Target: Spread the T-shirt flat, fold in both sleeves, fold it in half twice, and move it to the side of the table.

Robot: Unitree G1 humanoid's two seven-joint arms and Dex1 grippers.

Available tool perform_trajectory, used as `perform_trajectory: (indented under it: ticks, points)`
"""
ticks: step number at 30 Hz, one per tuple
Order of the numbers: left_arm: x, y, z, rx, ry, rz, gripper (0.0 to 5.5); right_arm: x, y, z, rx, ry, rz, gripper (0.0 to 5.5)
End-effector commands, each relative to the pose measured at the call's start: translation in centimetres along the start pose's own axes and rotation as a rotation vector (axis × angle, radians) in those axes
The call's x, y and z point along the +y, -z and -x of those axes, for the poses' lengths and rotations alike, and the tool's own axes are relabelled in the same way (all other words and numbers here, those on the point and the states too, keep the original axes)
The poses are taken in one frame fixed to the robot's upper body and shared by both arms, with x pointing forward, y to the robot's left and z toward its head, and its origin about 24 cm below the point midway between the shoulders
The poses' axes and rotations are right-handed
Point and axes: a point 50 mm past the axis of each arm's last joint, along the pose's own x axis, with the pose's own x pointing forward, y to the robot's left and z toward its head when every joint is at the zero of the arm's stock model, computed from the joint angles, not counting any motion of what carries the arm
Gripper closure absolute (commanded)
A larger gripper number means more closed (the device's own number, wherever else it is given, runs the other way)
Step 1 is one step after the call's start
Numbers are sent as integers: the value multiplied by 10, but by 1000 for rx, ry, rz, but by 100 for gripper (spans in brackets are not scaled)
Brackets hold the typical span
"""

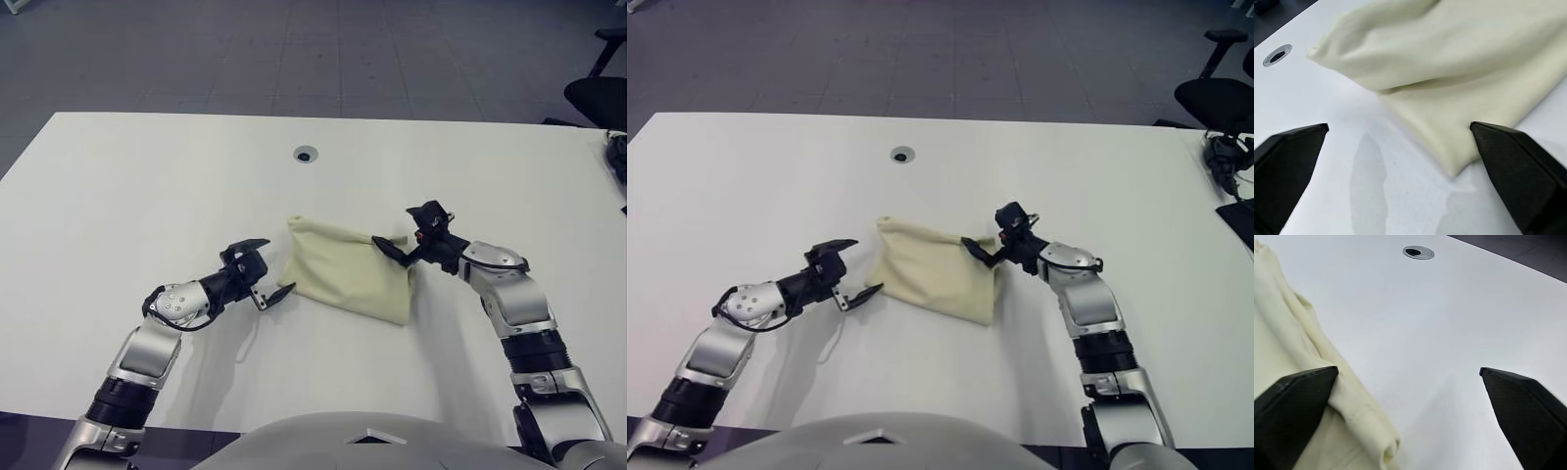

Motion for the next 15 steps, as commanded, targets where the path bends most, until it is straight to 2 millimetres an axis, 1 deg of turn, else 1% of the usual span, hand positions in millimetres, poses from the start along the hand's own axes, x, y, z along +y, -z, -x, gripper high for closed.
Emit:
perform_trajectory:
  ticks: [1, 8, 15]
  points:
    - [-5, 14, 3, 76, 4, -3, 11, -6, -5, -5, -33, 49, -5, 10]
    - [-11, 20, 5, 101, 27, -5, 11, -12, 7, -10, 29, 119, 92, 10]
    - [-12, 25, 6, 132, 31, -18, 11, -8, 15, -8, 80, 92, 200, 10]
